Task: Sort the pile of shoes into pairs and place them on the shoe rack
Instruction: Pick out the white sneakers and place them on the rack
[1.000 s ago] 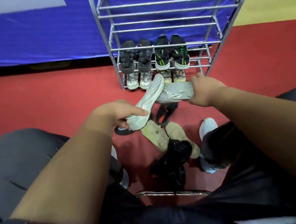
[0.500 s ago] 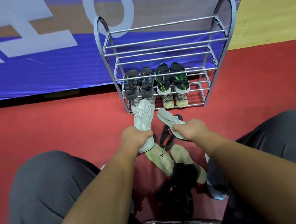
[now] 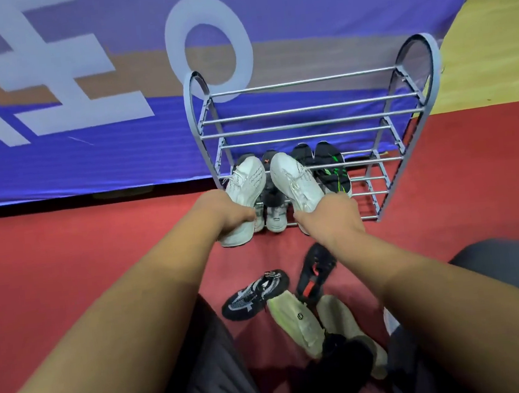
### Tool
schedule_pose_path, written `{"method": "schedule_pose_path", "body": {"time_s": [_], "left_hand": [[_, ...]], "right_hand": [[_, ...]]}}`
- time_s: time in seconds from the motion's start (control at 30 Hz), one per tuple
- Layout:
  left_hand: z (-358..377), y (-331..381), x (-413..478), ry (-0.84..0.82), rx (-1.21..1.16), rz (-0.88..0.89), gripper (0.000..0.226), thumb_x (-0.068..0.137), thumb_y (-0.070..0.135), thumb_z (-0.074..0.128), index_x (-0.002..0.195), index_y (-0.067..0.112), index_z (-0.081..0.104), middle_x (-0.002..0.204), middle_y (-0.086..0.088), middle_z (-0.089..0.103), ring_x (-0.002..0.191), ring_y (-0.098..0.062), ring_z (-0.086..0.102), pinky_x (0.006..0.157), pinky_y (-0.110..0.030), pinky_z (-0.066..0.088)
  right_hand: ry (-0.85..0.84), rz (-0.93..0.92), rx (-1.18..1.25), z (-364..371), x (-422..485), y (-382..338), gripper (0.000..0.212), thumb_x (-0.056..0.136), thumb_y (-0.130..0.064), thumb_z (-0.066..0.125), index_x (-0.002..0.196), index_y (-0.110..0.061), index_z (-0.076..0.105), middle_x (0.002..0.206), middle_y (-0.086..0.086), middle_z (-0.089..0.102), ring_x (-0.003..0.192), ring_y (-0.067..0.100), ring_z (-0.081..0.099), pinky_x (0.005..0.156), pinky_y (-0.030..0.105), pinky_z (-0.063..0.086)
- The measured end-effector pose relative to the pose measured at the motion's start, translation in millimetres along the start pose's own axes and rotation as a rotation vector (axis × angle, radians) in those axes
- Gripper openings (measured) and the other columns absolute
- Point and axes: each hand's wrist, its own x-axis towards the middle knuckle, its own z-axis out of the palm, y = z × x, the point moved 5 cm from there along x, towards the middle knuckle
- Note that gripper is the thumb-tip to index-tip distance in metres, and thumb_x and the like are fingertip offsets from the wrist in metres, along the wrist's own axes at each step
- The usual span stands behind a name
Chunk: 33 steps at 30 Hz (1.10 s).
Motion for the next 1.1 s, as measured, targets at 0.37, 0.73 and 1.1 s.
{"method": "schedule_pose_path", "body": {"time_s": [0.37,0.73,1.1], "left_hand": [[-13,17,99,0.036,-0.186,-0.026,0.053,0.066,0.055,0.081,0.083,0.006,0.067,0.082,-0.013,0.07,0.067,-0.032,0.072,0.06,-0.04,0.065],[1,48,184,0.313,-0.039,-0.051,0.061,0.081,0.059,0.065,0.118,0.011,0.064,0.127,-0.01,0.05,0.089,-0.03,0.056,0.074,-0.035,0.042],[24,42,220,0.373,0.038,-0.123,0.065,0.088,0.053,0.064,0.131,0.004,0.058,0.133,-0.013,0.046,0.116,-0.036,0.058,0.08,-0.044,0.05]], "right_hand": [[0.003,-0.058,-0.111,-1,120,-62,0.051,0.072,-0.058,0.063,0.089,-0.01,0.059,0.099,0.01,0.052,0.103,0.036,0.057,0.071,0.035,0.044],[0.096,0.02,0.06,48,199,-57,0.067,0.075,-0.062,0.068,0.107,-0.003,0.067,0.113,0.016,0.059,0.11,0.039,0.057,0.081,0.036,0.042],[0.041,0.056,0.005,89,213,-53,0.089,0.076,-0.071,0.071,0.128,0.0,0.058,0.128,0.017,0.057,0.123,0.036,0.049,0.1,0.042,0.042]]}}
